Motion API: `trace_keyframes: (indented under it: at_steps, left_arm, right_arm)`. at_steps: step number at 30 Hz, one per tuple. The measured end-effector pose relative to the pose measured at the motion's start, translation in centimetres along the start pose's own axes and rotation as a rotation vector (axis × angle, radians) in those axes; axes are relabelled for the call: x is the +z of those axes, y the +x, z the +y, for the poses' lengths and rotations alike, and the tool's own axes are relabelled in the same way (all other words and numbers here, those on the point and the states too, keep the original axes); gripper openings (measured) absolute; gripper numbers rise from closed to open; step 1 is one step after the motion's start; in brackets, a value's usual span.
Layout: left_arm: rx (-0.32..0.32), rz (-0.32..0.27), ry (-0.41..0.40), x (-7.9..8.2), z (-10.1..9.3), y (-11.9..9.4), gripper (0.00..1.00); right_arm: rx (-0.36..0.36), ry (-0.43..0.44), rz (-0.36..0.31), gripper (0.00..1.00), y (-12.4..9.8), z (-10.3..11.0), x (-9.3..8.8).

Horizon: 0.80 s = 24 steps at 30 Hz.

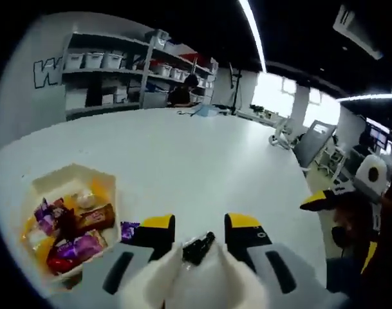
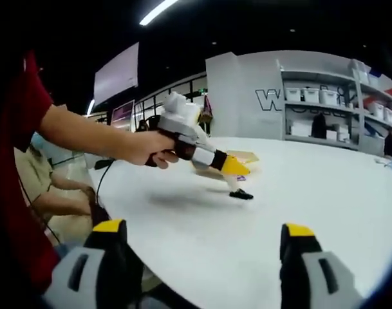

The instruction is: Place the target food into the container with the food tongs after gripping and lifting it, then release it inside without dropping or visibly crushing the food.

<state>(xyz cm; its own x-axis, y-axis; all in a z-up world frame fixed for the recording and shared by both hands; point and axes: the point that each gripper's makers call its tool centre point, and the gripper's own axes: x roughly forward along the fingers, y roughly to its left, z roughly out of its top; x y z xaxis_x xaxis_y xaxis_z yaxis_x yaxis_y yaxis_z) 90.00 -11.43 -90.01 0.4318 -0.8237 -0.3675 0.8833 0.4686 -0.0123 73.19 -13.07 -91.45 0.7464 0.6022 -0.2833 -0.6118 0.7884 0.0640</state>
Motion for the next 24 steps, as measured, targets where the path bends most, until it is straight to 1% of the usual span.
trace_keyframes:
  at_steps: [1,2,3,4,5,6,7,8,9,10,11,13,14,16,18,21,22,23,24]
  left_arm:
    - [-0.001,0.007,0.000,0.0,0.0,0.2,0.29]
    - [-0.018,0.039,-0.016,-0.5,-0.1,0.5,0.29]
    - [-0.030,0.058,-0.015,-0.9,-0.2,0.8,0.30]
    - [-0.023,0.075,-0.012,-1.3,0.0,1.1,0.29]
    - [-0.019,0.084,0.035,-1.6,0.1,1.4,0.29]
    - [-0.024,0.086,0.037,-1.9,0.0,1.6,0.29]
    - [-0.045,0.106,0.026,-2.4,-0.4,1.9,0.29]
    - [-0.061,0.115,0.018,-2.7,-0.8,2.0,0.30]
    - [-0.070,0.072,0.053,-2.2,-1.0,2.1,0.30]
    - [-0.065,0.087,0.045,-2.4,-1.0,2.0,0.30]
    - [-0.067,0.084,0.061,-2.3,-0.9,2.0,0.29]
    - [-0.062,0.086,0.056,-2.3,-0.7,2.0,0.26]
    - [-0.064,0.071,0.069,-2.3,-0.6,2.0,0.25]
    - [-0.067,0.043,0.059,-2.2,-0.5,1.9,0.24]
    - [-0.056,0.037,0.060,-2.3,-0.7,1.7,0.23]
    - [-0.041,0.028,0.005,-2.3,-0.3,1.5,0.23]
    - [-0.033,0.032,-0.036,-2.3,-0.2,1.4,0.23]
    - [-0.023,0.040,-0.040,-2.3,0.0,1.2,0.23]
    - [-0.008,0.045,-0.024,-2.4,0.3,1.1,0.23]
  right_arm:
    - [0.001,-0.001,0.001,0.99,0.0,0.1,0.0]
    - [0.004,0.000,-0.001,0.99,0.0,0.2,0.1]
    - [0.005,0.002,-0.002,0.99,0.0,0.3,0.1]
    - [0.005,0.001,-0.002,0.99,-0.1,0.3,0.2]
    - [0.004,-0.002,-0.001,0.99,-0.1,0.3,0.2]
    - [0.003,-0.006,-0.001,0.99,-0.1,0.4,0.3]
    - [0.002,-0.007,-0.002,0.99,-0.3,0.4,0.4]
    - [-0.001,-0.005,-0.004,0.99,-0.4,0.3,0.4]
    - [-0.005,-0.002,-0.005,0.99,-0.5,0.2,0.4]
    - [-0.006,-0.001,-0.005,0.99,-0.6,0.2,0.3]
    - [-0.008,-0.001,0.000,0.99,-0.6,0.1,0.1]
    - [-0.013,-0.005,0.008,0.99,-0.7,0.0,-0.1]
    - [-0.013,-0.004,0.009,0.99,-0.8,0.0,-0.1]
    - [-0.012,-0.001,0.008,0.99,-0.7,0.0,-0.1]
    - [-0.009,-0.006,0.006,0.99,-0.7,0.2,0.0]
    - [-0.003,-0.006,0.007,0.99,-0.4,0.5,0.1]
    - [-0.001,-0.010,0.008,0.99,-0.2,0.6,0.1]
    - [0.002,-0.012,0.011,0.99,-0.1,0.7,0.1]
    - [0.005,-0.016,0.014,0.99,0.0,0.8,0.1]
